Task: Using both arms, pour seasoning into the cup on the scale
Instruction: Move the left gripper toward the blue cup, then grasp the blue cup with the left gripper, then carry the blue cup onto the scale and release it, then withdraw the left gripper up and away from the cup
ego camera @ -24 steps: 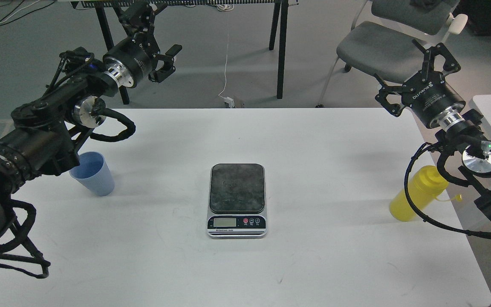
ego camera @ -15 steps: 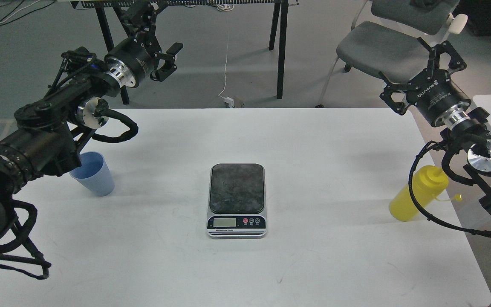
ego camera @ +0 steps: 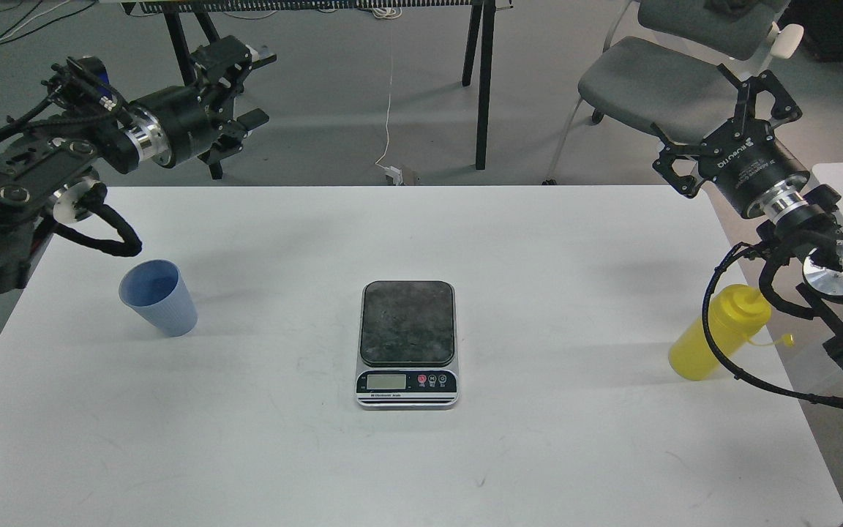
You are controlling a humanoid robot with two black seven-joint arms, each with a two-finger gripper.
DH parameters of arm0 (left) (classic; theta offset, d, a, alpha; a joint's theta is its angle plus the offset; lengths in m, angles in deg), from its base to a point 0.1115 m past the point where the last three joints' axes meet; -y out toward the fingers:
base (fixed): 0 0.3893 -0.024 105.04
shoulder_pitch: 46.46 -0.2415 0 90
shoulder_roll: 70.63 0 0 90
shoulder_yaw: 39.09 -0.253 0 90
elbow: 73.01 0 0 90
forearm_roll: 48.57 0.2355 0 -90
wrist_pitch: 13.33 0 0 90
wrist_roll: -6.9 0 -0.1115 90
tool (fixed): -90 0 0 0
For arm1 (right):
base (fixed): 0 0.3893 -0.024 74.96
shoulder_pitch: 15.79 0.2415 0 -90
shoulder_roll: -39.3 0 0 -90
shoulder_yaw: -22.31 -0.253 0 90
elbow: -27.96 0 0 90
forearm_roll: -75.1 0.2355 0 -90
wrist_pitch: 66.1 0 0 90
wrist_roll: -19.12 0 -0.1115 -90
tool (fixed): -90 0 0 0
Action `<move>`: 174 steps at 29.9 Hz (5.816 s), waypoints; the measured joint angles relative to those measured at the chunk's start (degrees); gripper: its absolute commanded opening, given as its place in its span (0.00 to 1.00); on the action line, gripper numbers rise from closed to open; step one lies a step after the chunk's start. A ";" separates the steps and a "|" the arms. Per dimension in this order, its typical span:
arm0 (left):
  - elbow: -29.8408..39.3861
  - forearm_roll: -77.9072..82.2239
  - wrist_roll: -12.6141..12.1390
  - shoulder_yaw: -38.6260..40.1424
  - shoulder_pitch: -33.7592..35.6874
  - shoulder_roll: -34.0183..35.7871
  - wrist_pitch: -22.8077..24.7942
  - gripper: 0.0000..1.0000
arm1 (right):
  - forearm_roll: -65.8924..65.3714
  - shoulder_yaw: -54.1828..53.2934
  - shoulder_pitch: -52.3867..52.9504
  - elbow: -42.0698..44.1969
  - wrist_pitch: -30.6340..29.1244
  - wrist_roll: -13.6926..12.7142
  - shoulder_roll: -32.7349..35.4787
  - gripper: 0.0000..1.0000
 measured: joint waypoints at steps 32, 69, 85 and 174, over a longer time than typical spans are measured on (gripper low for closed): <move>8.31 55.92 6.24 -3.10 -13.30 17.66 -14.80 0.99 | 0.00 0.08 -0.05 -1.47 0.00 0.08 0.07 0.99; 3.95 56.22 6.23 -6.01 -18.72 14.50 -18.81 0.08 | 0.00 0.22 -0.33 -1.33 0.00 0.08 0.05 0.99; 2.26 55.25 6.22 -7.29 -16.85 14.47 -18.21 0.02 | 0.00 0.25 -0.35 -1.24 0.00 0.08 -0.16 0.99; 14.48 61.27 6.23 -12.72 6.45 -15.23 -0.02 0.52 | 0.00 -0.19 -1.66 -1.15 0.00 0.20 0.03 0.99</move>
